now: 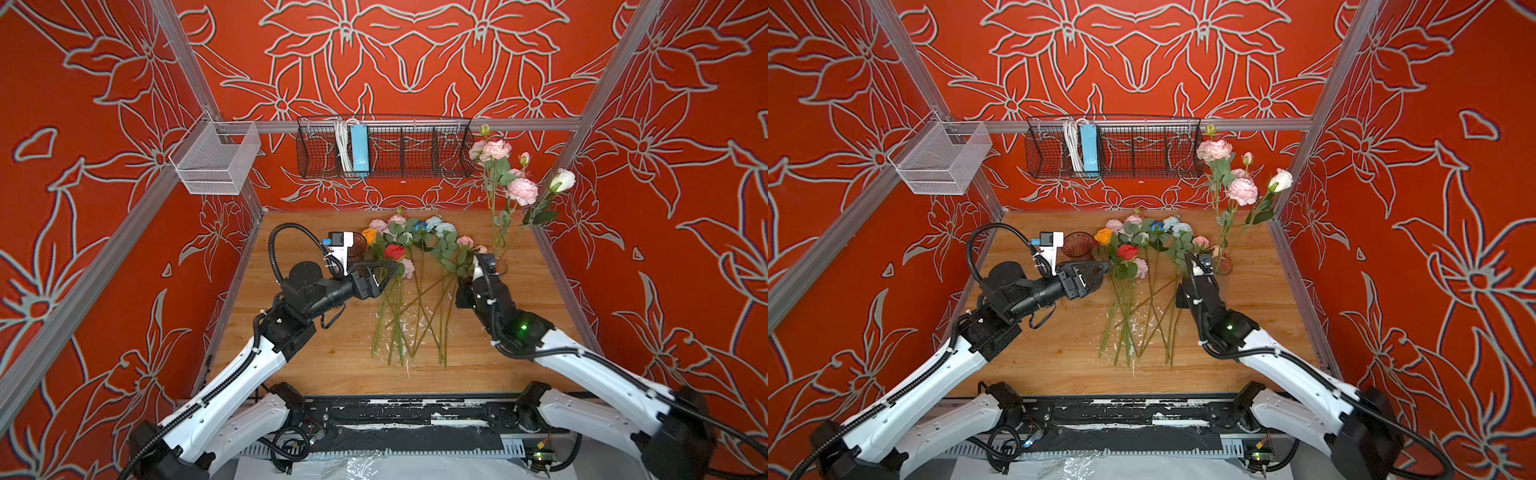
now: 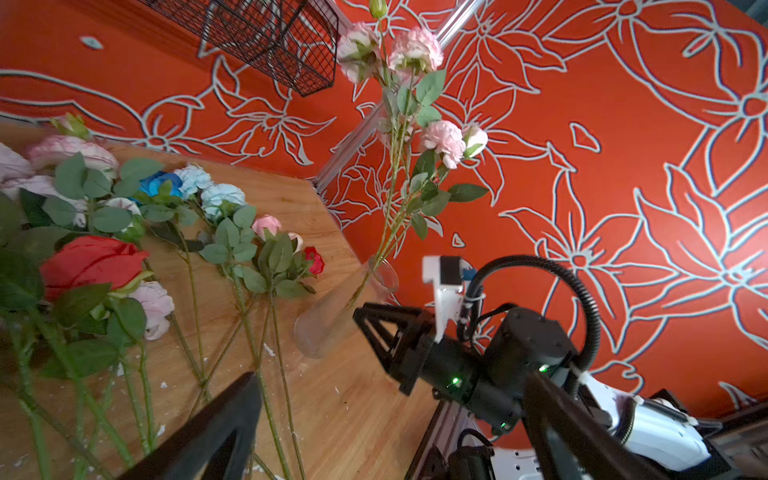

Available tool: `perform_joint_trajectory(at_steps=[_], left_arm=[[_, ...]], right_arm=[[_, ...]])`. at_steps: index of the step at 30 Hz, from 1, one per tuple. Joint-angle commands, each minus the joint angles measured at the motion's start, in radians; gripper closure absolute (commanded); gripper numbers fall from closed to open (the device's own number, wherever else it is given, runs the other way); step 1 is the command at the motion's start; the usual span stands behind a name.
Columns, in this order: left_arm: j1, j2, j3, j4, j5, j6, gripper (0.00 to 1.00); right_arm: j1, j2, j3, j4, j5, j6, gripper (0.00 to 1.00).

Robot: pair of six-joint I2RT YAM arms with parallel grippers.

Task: Arrange the flowers into the vase
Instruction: 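Move the right gripper back down to the rose bunch on the table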

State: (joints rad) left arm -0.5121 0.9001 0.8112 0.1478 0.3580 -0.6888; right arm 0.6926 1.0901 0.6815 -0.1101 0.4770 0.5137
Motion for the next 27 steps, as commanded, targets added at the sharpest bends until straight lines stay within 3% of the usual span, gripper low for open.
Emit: perform_joint_trajectory(at_steps=[1,6,11,17,22,27], left_arm=[[0.016,-0.004,0.000,-0.004,-0.022,-0.001,0.02],[0.023,0.006,0.000,-0.002,-0.019,-0.003,0.02],[0.029,0.023,0.004,0.001,0.005,-0.011,0.02],[0.032,0.030,0.005,0.006,0.020,-0.015,0.02],[0.034,0.028,0.006,0.007,0.021,-0.015,0.02],[0.035,0.033,0.006,0.010,0.031,-0.021,0.02]], right_arm=[[0.011,0.133,0.073,-0.080,0.066,0.101,0.70],[0.010,0.314,0.138,-0.153,0.117,0.175,0.68],[0.005,0.422,0.128,-0.082,0.030,0.173,0.47],[0.005,0.531,0.158,-0.070,0.004,0.187,0.38],[0.002,0.581,0.158,-0.018,-0.057,0.182,0.41],[0.001,0.610,0.151,0.064,-0.138,0.131,0.58]])
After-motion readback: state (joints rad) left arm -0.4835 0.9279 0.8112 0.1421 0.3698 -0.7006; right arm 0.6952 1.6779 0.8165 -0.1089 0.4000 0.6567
